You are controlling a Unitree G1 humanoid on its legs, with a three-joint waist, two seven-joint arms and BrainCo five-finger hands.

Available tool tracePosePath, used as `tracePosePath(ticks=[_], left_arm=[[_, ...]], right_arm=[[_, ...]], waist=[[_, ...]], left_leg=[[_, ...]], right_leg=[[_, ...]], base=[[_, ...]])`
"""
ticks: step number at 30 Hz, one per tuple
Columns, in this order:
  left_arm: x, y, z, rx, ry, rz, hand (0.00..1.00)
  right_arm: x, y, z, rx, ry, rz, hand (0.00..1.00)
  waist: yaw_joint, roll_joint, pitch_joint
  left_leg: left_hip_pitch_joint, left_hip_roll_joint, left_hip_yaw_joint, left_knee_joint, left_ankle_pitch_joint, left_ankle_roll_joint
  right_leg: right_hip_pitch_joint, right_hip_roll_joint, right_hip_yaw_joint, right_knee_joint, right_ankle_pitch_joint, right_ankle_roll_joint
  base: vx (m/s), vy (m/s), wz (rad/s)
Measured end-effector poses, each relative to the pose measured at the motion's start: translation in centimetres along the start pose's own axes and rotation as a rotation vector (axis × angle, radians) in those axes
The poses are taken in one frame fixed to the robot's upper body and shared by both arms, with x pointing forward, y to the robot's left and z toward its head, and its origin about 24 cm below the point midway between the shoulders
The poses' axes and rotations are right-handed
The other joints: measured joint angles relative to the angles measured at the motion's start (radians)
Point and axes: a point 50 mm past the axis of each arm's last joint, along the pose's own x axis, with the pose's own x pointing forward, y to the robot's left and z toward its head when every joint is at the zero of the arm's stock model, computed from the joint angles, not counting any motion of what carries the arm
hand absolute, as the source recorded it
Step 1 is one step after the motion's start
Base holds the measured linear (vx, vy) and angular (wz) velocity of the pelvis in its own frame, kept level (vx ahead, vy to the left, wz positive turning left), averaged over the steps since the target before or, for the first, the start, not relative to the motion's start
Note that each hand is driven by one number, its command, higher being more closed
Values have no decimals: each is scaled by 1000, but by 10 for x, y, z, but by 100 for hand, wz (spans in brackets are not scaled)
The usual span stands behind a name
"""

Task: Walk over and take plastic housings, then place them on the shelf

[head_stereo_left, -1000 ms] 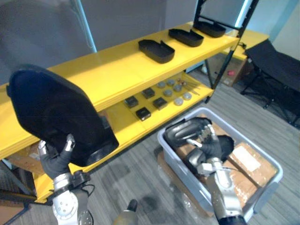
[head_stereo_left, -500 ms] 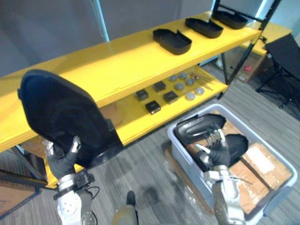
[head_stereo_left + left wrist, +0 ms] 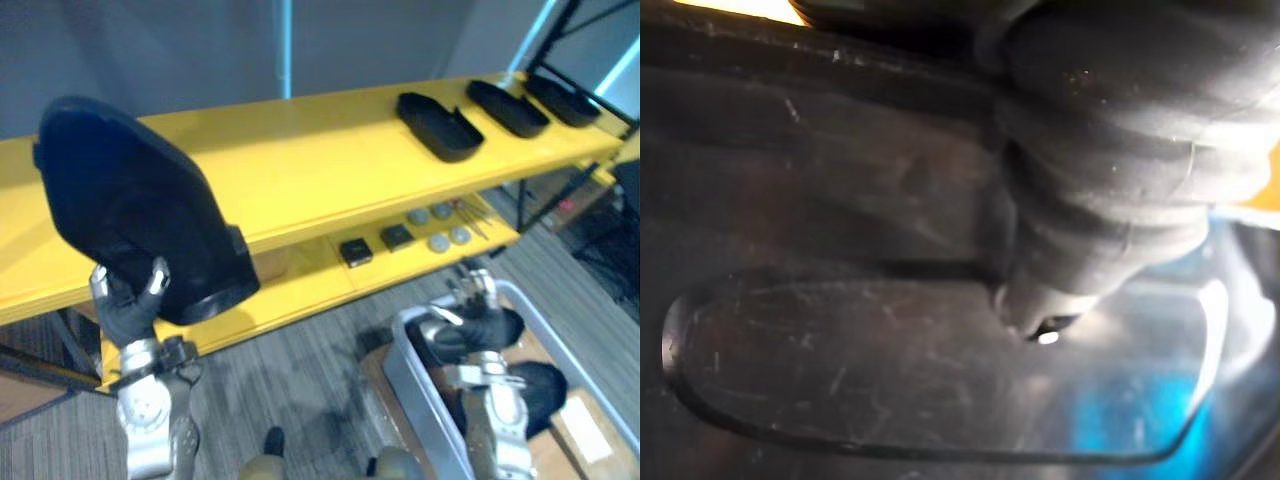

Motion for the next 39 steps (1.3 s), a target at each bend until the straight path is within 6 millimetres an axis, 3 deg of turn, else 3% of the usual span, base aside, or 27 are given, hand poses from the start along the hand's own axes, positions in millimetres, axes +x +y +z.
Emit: tracePosePath(ticks=[1, 2, 4, 6, 12, 17, 19, 25, 26, 29, 32, 34, 36, 39], left_arm=[[-1, -1, 1, -4, -4, 0, 100], [-3, -2, 0, -20, 1, 16, 100], [-13, 0, 0, -44, 20, 65, 100], [-19, -3, 2, -82, 29, 80, 100], [-22, -11, 9, -152, 21, 50, 100], [-24, -13, 15, -183, -2, -13, 100], [-24, -17, 15, -193, 0, -55, 100], [-27, -32, 9, -191, 44, -253, 100], [-28, -33, 4, -182, 72, -282, 100], [-29, -31, -5, -156, 123, -308, 100], [-29, -40, -10, -182, 148, -333, 100], [-29, -48, -12, -212, 155, -341, 100], [-28, -49, -13, -216, 161, -320, 100], [-29, -39, -24, -185, 207, -216, 100]], right_arm=[[1, 1, 3, -3, -15, 11, 0], [8, 4, 4, -5, -32, 40, 0], [20, 13, 8, 23, -62, 93, 0], [23, 15, 9, 45, -71, 98, 0], [22, 19, -3, 48, -33, 68, 0], [31, 22, 4, 24, -80, 20, 0], [30, 23, 7, 32, -94, -24, 0], [2, 15, -7, 51, -21, -192, 0], [-2, 15, -10, 55, -5, -207, 0], [-2, 27, -14, 67, 6, -175, 0], [-6, 25, -15, 36, 19, -176, 0], [-9, 20, -18, 13, 42, -167, 0], [-11, 18, -19, -4, 53, -133, 0], [-10, 17, -18, -21, 55, -50, 0]], waist=[[-3, -20, -12], [1, -14, -14], [32, 29, -16], [34, 47, -21], [49, 48, -21], [47, 49, -23], [42, 48, -24], [11, 56, -47], [-4, 60, -64], [-6, 59, -79], [-36, 54, -83], [-36, 60, -84], [-34, 66, -78], [-34, 71, -60]], left_leg=[[3, -30, 0, 13, -24, -8], [13, -31, 6, 27, -60, -15], [10, 2, 33, 52, -95, -24], [13, 22, 61, 64, -115, -27], [-21, 21, 168, 158, -120, -38], [-12, -4, 177, 123, -109, -36], [5, -6, 228, 84, -105, -31], [51, -5, 347, 25, -102, -18], [54, 2, 382, 22, -104, -14], [70, 34, 495, 30, -119, -23], [95, 64, 538, 34, -128, -38], [98, 90, 560, 64, -147, -55], [81, 130, 584, 149, -176, -61], [-3, 206, 583, 453, -178, -23]], right_leg=[[0, -13, 0, -85, 145, -13], [32, -15, -10, -125, 131, 16], [98, 19, -23, -241, 163, 13], [154, 33, -61, -297, 170, 10], [219, 9, -142, -313, 168, 7], [219, -16, -142, -313, 166, 8], [214, -24, -137, -316, 160, 18], [194, -22, -56, -344, 170, 40], [178, -24, -63, -350, 169, 39], [171, -34, -153, -366, 214, 21], [191, 2, -125, -411, 249, 32], [194, 25, -106, -418, 244, 23], [197, 47, -85, -414, 223, -1], [216, 52, -68, -360, 165, -18]], base=[[259, -148, 83], [280, -147, 53], [235, -101, 8], [178, -57, 40], [87, 31, 47], [-2, 70, 14], [-72, 50, -18], [-58, 30, -49], [-28, 26, -78], [12, 11, -112], [62, -99, -55], [41, -106, -37], [35, -117, -38], [30, -160, -28]])
